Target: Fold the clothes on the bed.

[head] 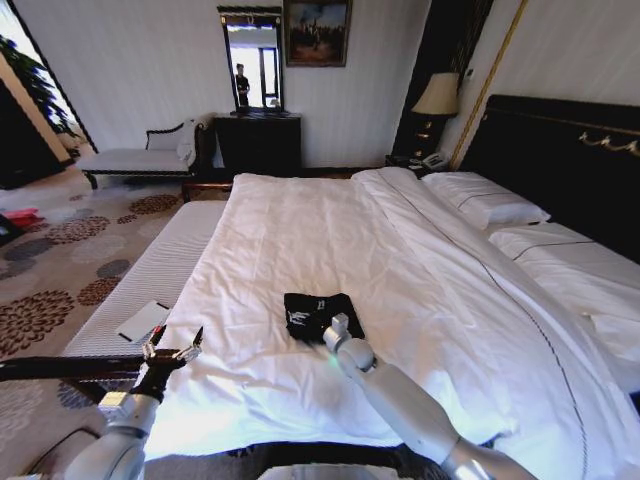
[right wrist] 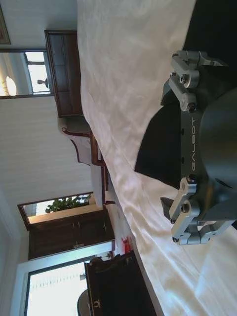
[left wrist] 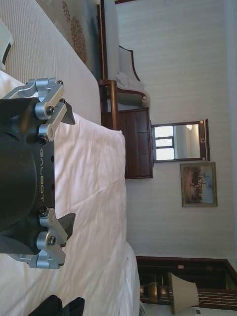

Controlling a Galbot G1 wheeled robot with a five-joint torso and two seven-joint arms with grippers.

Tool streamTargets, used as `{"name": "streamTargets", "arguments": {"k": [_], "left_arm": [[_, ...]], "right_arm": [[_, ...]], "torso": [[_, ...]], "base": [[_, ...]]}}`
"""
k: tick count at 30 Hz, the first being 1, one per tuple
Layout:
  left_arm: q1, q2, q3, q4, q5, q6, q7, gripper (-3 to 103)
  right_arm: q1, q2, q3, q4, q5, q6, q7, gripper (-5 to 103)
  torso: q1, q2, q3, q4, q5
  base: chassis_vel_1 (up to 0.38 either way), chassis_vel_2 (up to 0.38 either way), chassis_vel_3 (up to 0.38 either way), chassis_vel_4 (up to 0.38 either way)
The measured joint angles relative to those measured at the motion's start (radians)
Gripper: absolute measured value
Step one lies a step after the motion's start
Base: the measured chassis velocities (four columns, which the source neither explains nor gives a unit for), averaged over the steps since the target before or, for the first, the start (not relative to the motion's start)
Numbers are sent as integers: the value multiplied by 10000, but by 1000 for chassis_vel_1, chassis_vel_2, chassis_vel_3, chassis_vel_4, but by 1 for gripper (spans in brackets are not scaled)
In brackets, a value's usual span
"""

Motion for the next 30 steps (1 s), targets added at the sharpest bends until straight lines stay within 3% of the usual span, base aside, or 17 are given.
{"name": "streamTargets", "arguments": {"k": [11,18,24,30], "left_arm": [[-109,9,130,59,-7,-1,1,100],[-162,-11,146,75,-16,-1,7,100],[-252,-22,250,117,-29,-4,14,100],[-364,-21,398,91,-19,15,8,100]], "right_arm": [[289,-14,-395,-1158,-508,401,-349,100],[40,-311,-437,-344,-394,232,-160,100],[-252,-949,35,1210,146,33,239,100],[337,-592,587,218,323,63,477,100]], "torso": [[0,0,0,0,1],[1,-1,1,-1,3],[0,1,-1,0,2],[0,0,0,1,3]], "base": [[0,0,0,0],[0,0,0,0],[0,0,0,0],[0,0,0,0]]}}
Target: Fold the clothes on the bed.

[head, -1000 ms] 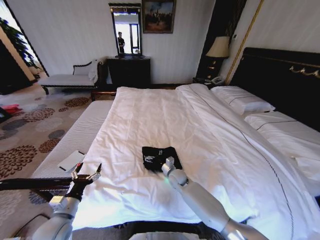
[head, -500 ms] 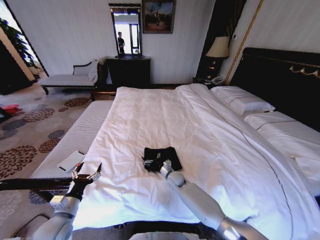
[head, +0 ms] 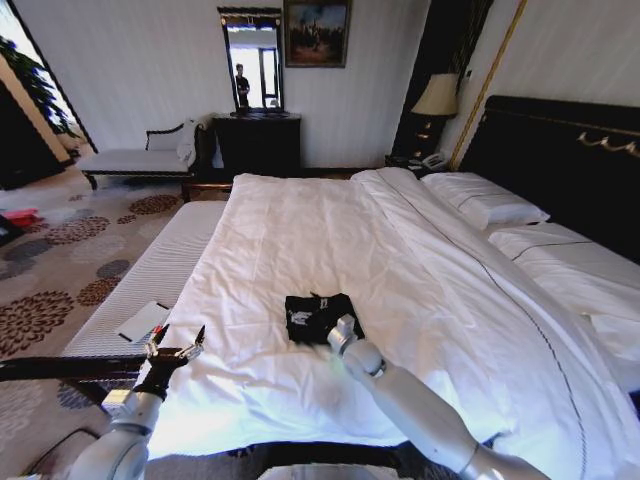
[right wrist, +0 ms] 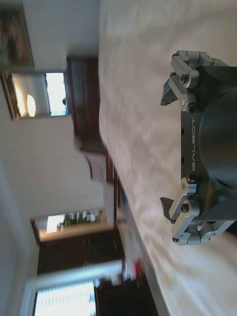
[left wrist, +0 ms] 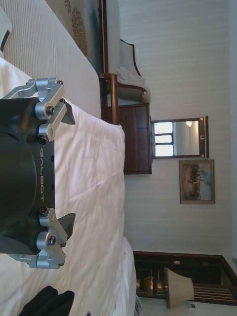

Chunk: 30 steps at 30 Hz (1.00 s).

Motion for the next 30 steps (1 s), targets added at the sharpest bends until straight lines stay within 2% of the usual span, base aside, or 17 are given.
{"name": "streamTargets", "arguments": {"k": [2,9,12,20,25,28,29,30], "left_arm": [[-25,4,56,-5,8,18,-8,100],[-44,22,30,12,1,25,-9,100],[13,38,-89,17,-69,25,-11,100],[174,25,-268,37,-141,-5,13,100],[174,-40,-268,37,-94,-38,40,100],[29,-55,-146,54,229,-18,-104,100],[29,-55,-146,54,229,-18,-104,100],[-31,-56,-100,82,474,149,-294,100]], "right_arm": [[408,319,0,-806,-24,112,37,100],[718,852,-494,-1646,-433,244,-72,100],[842,1239,-624,-2576,-800,488,-189,100],[1050,1409,-747,-3275,-986,611,-244,100],[921,833,-586,-2132,-605,434,-8,100],[454,-189,-187,-799,-137,165,343,100],[454,-189,-187,-799,-137,165,343,100],[231,-660,19,-325,5,120,500,100]], "torso": [[1,0,2,1,0],[0,0,0,2,-1],[0,0,1,1,-2],[0,0,1,0,-1],[1,0,1,2,0],[0,-1,1,-1,1],[0,-1,1,-1,1],[0,0,1,-7,2]], "base": [[0,0,0,0],[0,0,0,0],[0,0,0,0],[0,0,0,0],[0,0,0,0],[0,0,0,0],[0,0,0,0],[0,0,0,0]]}}
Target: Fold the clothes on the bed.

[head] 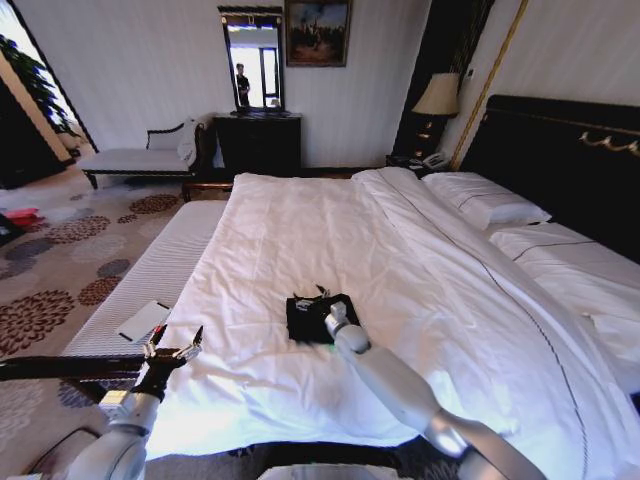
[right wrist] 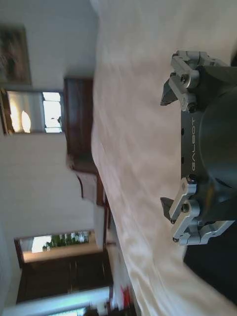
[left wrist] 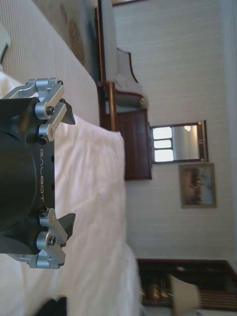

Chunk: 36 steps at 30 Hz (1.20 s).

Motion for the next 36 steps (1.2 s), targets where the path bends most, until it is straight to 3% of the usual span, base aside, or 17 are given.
{"name": "streamTargets", "arguments": {"k": [4,5,9,10,12,14,17,18,21,22,27,36], "left_arm": [[-385,-2,517,122,479,342,-481,100],[-385,-2,517,122,479,342,-481,100],[-1029,-79,1185,112,425,418,-985,100],[-1029,-79,1185,112,425,418,-985,100],[-1365,-106,1481,109,633,422,-1211,100],[-1426,-111,1543,100,681,411,-1241,100],[-1553,-177,1858,-123,1103,72,-1245,100],[-1553,-177,1858,-123,1103,72,-1245,100],[-1374,-225,2021,-292,1469,-330,-943,100],[-1006,-335,2143,-426,1790,-672,-614,100],[-555,-417,2085,-482,1983,-968,-341,100],[224,-675,1748,-628,2324,-1542,28,100]], "right_arm": [[-1019,-1300,1188,1461,97,-56,275,100],[-1019,-1300,1188,1461,97,-56,275,100],[-2511,-2041,3281,2604,26,-84,299,100],[-2511,-2041,3281,2604,26,-84,299,100],[-3578,-2252,4643,3195,-183,17,271,100],[-3883,-2268,5001,3337,-216,28,259,100],[-5681,-2071,6828,4114,-500,107,215,100],[-5681,-2071,6828,4114,-500,107,215,100],[-6896,-1668,8053,4731,-761,228,83,100],[-8074,-1210,8837,5309,-1038,535,-152,100],[-8889,-731,9243,5826,-1467,825,-367,100],[-9148,-577,8979,6257,-1759,893,-581,100]], "torso": [[-1,0,-2,5,2],[-1,0,-2,5,2],[-1,0,-1,4,1],[-1,0,-1,4,1],[-1,0,-1,7,0],[-1,0,-2,7,-1],[0,0,-1,3,2],[0,0,-1,3,2],[-2,1,-3,6,0],[-2,1,-1,6,-3],[-3,1,-2,6,-1],[-2,1,-1,7,-2]], "base": [[0,0,0,0],[0,0,0,0],[0,0,0,0],[0,0,0,0],[0,0,0,0],[0,0,0,0],[0,0,0,0],[0,0,0,0],[0,0,0,0],[0,0,0,0],[0,0,0,0],[0,0,0,0]]}}
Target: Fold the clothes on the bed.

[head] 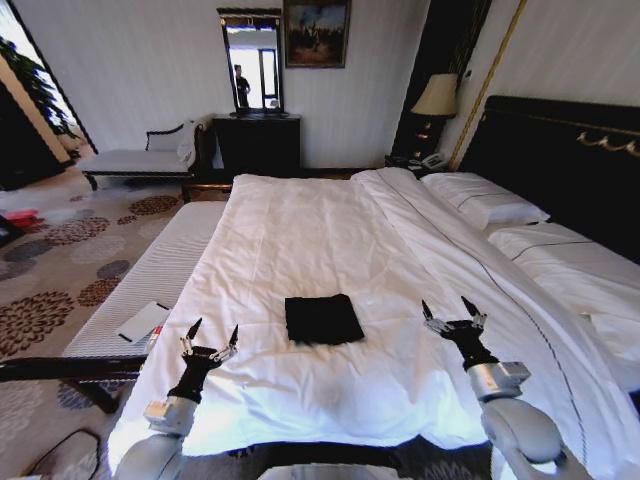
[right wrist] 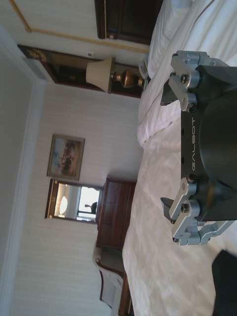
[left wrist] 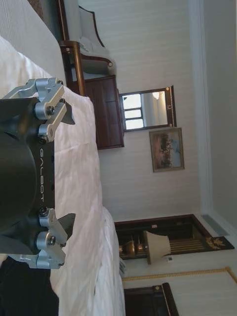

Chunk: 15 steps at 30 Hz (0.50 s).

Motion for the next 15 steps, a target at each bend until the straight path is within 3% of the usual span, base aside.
{"name": "streamTargets", "arguments": {"k": [15], "left_arm": [[341,-223,-248,63,213,-141,46,100]], "right_arm": [[5,-118,-237,-23,-142,85,-149,100]], "torso": [[1,0,0,-1,-1]], "base": [[0,0,0,0]]}}
